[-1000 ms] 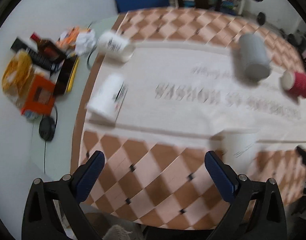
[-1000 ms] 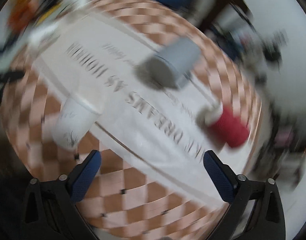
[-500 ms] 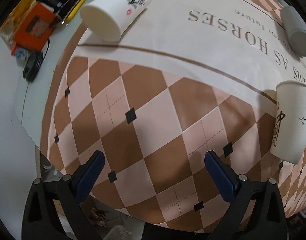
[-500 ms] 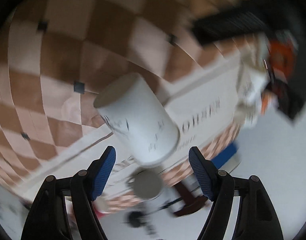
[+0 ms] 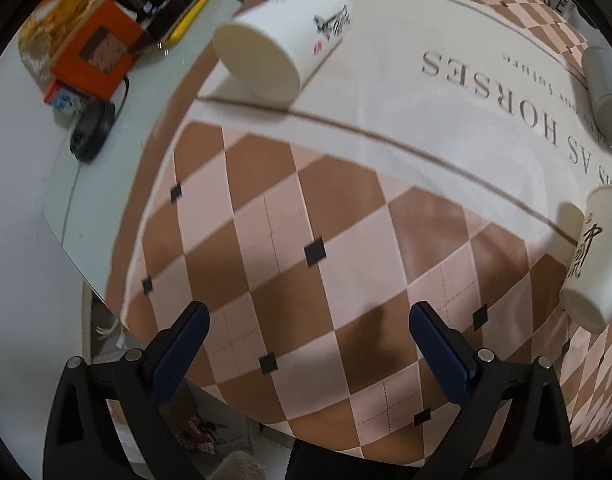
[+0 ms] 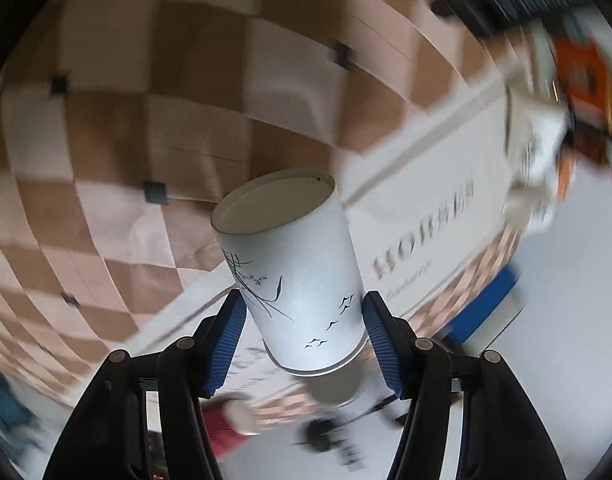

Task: Flip cup upside down
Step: 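Turn the white cup rim-down with the right tool and lower it onto the cloth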

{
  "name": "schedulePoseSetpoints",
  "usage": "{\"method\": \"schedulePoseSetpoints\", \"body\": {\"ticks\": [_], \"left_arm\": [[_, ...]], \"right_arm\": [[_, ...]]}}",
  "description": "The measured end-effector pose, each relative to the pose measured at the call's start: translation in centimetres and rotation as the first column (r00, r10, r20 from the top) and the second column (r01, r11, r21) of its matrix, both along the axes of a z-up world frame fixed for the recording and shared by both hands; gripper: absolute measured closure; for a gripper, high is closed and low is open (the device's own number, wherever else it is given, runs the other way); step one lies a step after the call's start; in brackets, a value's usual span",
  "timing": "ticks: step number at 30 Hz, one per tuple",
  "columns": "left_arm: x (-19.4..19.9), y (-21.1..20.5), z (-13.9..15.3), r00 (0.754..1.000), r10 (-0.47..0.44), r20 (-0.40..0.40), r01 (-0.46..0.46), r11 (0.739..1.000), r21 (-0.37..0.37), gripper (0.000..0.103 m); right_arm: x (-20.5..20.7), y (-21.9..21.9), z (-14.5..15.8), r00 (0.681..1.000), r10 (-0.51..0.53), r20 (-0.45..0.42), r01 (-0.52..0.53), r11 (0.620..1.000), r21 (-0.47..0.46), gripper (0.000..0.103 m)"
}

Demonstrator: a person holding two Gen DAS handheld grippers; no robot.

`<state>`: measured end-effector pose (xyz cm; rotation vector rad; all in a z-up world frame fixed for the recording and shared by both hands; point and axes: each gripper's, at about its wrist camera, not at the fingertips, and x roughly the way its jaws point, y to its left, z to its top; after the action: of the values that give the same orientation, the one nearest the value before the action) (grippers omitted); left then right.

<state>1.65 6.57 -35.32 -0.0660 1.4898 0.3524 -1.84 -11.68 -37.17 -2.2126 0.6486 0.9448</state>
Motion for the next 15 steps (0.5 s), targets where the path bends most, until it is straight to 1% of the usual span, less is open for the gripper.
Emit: {"method": "schedulePoseSetpoints", "body": {"ticks": [1,2,3,4,5,6,7,9,11,12,13,15], "left_arm": [[-0.2,-0.2,0.3,1.000,-0.007,0.002,0.007,1.000,0.005,0.001],[0.1,-0.8,0.6,1.000,-0.011,0.002,0.011,1.000,0.006,0.001],[0.4,-0.8,0.7,1.000,-0.018,0.002,0.018,1.000,0.005,0.001],[0.5,-1.1,0.8,1.000,-0.023,0.001,0.023,1.000,0.004,0.001],[0.9,-1.3,0.9,1.000,-0.027,0.000,0.027,1.000,0.001,0.001],[1.2,-1.4,1.0,0.999,-0.032,0.000,0.032,0.999,-0.003,0.001],[1.6,-1.4,1.2,0.999,-0.034,0.000,0.034,0.999,-0.006,0.001],[2.3,-2.1,1.8,0.999,-0.044,0.005,0.044,0.999,-0.012,0.001],[2.8,-2.9,2.0,0.998,-0.059,0.007,0.059,0.998,-0.016,0.001],[3.1,-3.1,2.0,0.998,-0.068,0.009,0.068,0.997,-0.020,0.001],[3.4,-3.4,2.1,0.997,-0.077,0.011,0.077,0.997,-0.023,0.001],[3.8,-4.0,2.2,0.995,-0.095,0.014,0.095,0.995,-0.024,0.001]], "right_arm": [[0.7,0.5,0.5,0.995,-0.102,-0.017,0.103,0.994,0.028,0.041],[1.8,0.7,1.0,0.979,-0.199,-0.033,0.200,0.978,0.053,0.041],[3.1,0.8,1.6,0.953,-0.297,-0.058,0.300,0.952,0.067,0.041],[4.2,0.4,2.1,0.908,-0.408,-0.094,0.416,0.906,0.078,0.041],[5.8,0.3,2.7,0.848,-0.512,-0.134,0.525,0.847,0.085,0.041],[7.1,-0.3,3.2,0.781,-0.601,-0.168,0.620,0.780,0.089,0.041],[7.9,-1.1,3.5,0.720,-0.666,-0.193,0.689,0.720,0.087,0.041],[10.9,-2.9,4.0,0.551,-0.797,-0.248,0.830,0.554,0.066,0.041],[12.4,-5.3,4.0,0.379,-0.877,-0.294,0.920,0.390,0.022,0.041],[12.7,-6.3,4.0,0.313,-0.898,-0.309,0.945,0.328,0.001,0.041],[13.7,-7.6,3.8,0.202,-0.922,-0.331,0.973,0.228,-0.040,0.041],[14.5,-9.9,3.0,-0.003,-0.936,-0.352,0.991,0.045,-0.129,0.041]]}}
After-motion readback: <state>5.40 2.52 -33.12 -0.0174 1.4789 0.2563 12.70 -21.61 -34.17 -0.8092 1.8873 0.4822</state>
